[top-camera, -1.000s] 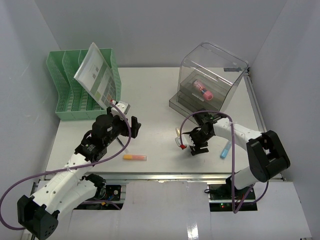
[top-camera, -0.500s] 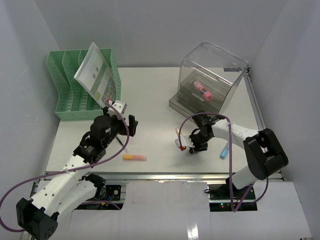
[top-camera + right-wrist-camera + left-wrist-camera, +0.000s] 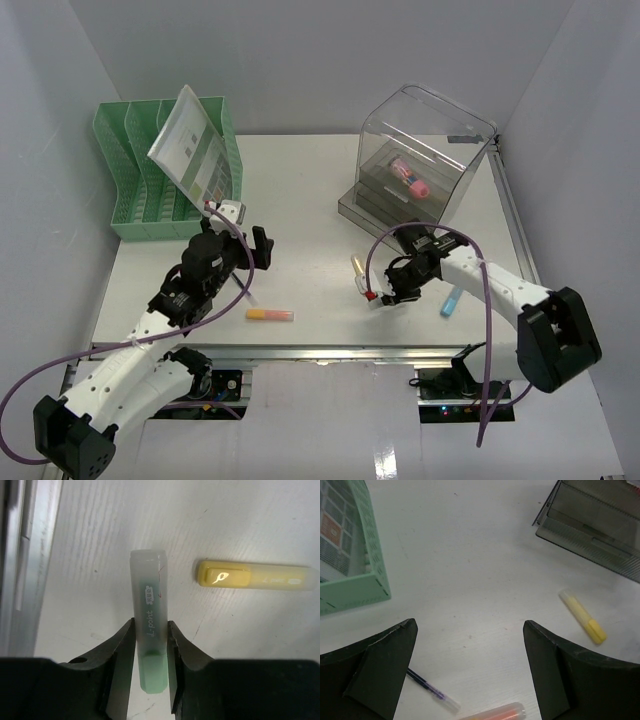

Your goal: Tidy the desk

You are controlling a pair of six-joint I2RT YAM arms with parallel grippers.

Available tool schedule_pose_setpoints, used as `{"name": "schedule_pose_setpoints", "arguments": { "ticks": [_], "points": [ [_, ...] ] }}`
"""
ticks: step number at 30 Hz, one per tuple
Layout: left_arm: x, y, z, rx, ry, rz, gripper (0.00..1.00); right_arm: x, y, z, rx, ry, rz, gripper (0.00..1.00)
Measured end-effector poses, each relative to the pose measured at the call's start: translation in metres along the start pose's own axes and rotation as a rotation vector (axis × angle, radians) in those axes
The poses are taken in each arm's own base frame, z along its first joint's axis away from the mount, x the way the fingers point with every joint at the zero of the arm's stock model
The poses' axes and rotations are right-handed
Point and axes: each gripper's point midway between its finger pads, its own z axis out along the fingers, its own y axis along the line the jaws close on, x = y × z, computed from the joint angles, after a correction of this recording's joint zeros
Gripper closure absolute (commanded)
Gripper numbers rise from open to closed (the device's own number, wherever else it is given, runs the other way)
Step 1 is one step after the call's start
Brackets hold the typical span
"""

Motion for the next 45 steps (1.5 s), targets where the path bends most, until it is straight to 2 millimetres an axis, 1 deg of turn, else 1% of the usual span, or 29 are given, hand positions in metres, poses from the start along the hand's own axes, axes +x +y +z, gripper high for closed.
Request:
{"name": "schedule_pose_setpoints", "arguments": {
  "ticks": [2,3,6,8,10,12,15,18,20,21,23,26,27,29,31,33,37,39,42,45],
  "points": [
    [0.003,-0.003,0.000,0.001,0.010,-0.071,0.02,-0.016,-0.004,-0.017,0.039,-0.037,0.038,0.92],
    [0.005,-0.005,0.000,0.002,0.019,-0.111,0.02,-0.026,-0.010,-0.028,0.071,-0.057,0.059,0.92],
    [0.018,-0.014,-0.001,0.023,0.061,-0.242,0.03,-0.055,-0.042,-0.064,0.217,-0.115,0.099,0.91],
    [0.035,-0.018,-0.006,0.029,0.113,-0.334,0.05,-0.069,-0.062,-0.084,0.316,-0.149,0.127,0.91],
    [0.051,-0.022,-0.014,0.025,0.168,-0.437,0.09,-0.077,-0.081,-0.104,0.414,-0.165,0.193,0.92],
    [0.060,-0.025,-0.024,0.011,0.205,-0.546,0.12,-0.075,-0.099,-0.116,0.497,-0.160,0.276,0.92],
    [0.064,-0.028,-0.040,-0.011,0.235,-0.700,0.22,-0.054,-0.132,-0.129,0.641,-0.092,0.423,0.92],
    [0.074,-0.028,-0.049,-0.058,0.282,-0.823,0.24,-0.028,-0.157,-0.133,0.763,-0.020,0.544,0.87],
    [0.088,-0.026,-0.052,-0.110,0.336,-0.883,0.24,-0.011,-0.169,-0.132,0.835,0.027,0.609,0.83],
    [0.096,-0.025,-0.052,-0.138,0.366,-0.905,0.24,-0.005,-0.173,-0.132,0.864,0.044,0.631,0.79],
    [0.115,-0.023,-0.053,-0.205,0.434,-0.942,0.24,0.006,-0.179,-0.131,0.912,0.076,0.662,0.72],
    [0.144,-0.020,-0.053,-0.311,0.542,-0.970,0.23,0.016,-0.183,-0.131,0.954,0.107,0.684,0.48],
    [0.152,-0.019,-0.053,-0.340,0.570,-0.974,0.22,0.018,-0.184,-0.131,0.964,0.113,0.688,0.41],
    [0.163,-0.018,-0.055,-0.384,0.613,-0.986,0.20,0.019,-0.187,-0.132,0.975,0.114,0.689,0.34],
    [0.169,-0.017,-0.055,-0.409,0.634,-0.996,0.18,0.018,-0.188,-0.132,0.975,0.107,0.683,0.30],
    [0.171,-0.018,-0.055,-0.421,0.642,-1.007,0.18,0.014,-0.187,-0.129,0.961,0.083,0.674,0.28],
    [0.175,-0.019,-0.054,-0.436,0.663,-1.019,0.18,0.002,-0.174,-0.118,0.883,0.020,0.655,0.22],
    [0.178,-0.020,-0.054,-0.443,0.679,-1.023,0.19,-0.010,-0.166,-0.115,0.825,-0.034,0.629,0.22],
    [0.184,-0.021,-0.052,-0.458,0.704,-1.026,0.22,-0.034,-0.147,-0.116,0.715,-0.139,0.544,0.22],
    [0.190,-0.021,-0.050,-0.479,0.726,-1.025,0.23,-0.055,-0.120,-0.121,0.638,-0.257,0.452,0.22]
  ]
}}
